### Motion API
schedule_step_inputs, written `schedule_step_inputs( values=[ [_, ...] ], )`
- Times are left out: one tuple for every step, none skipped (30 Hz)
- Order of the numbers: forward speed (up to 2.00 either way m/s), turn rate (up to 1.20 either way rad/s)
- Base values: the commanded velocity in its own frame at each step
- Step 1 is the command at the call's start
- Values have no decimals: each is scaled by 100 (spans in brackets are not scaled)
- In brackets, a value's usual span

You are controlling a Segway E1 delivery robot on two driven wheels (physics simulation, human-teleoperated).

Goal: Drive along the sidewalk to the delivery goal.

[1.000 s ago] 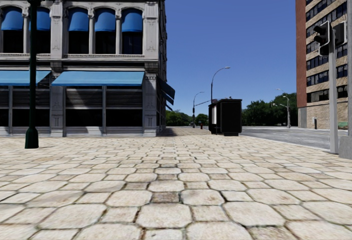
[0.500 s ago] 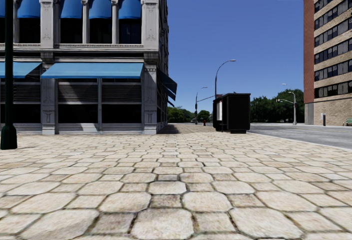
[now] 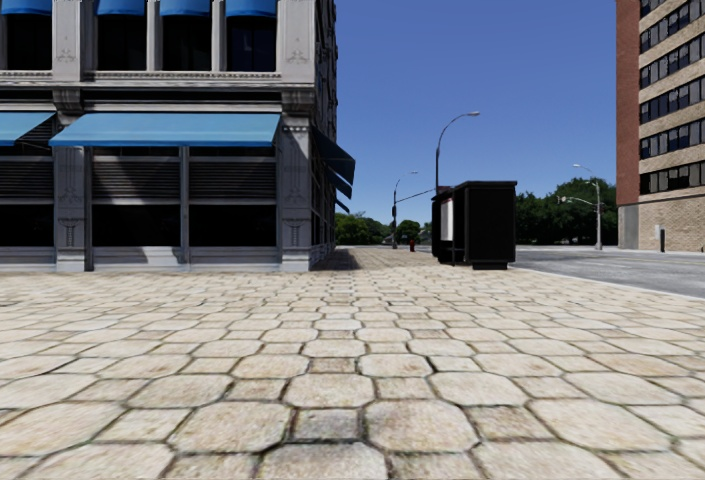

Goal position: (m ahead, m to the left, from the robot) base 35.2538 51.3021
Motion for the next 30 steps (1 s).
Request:
schedule_step_inputs(
  values=[
    [200, 0],
    [200, 0],
    [200, 0],
    [200, 0],
    [200, 0],
    [200, 0],
    [200, 0],
    [200, 0],
    [200, 0],
    [200, 0],
    [200, 0],
    [200, 0],
    [200, 0],
    [200, 0],
    [200, 0],
    [200, 0],
    [200, 0],
    [200, 0],
    [200, 0],
    [200, 0],
    [200, 0],
    [200, 0],
    [200, 0],
    [200, 0],
    [200, 0],
    [200, 0],
    [200, 0],
    [200, -8],
    [200, -26],
    [200, -26]
  ],
)
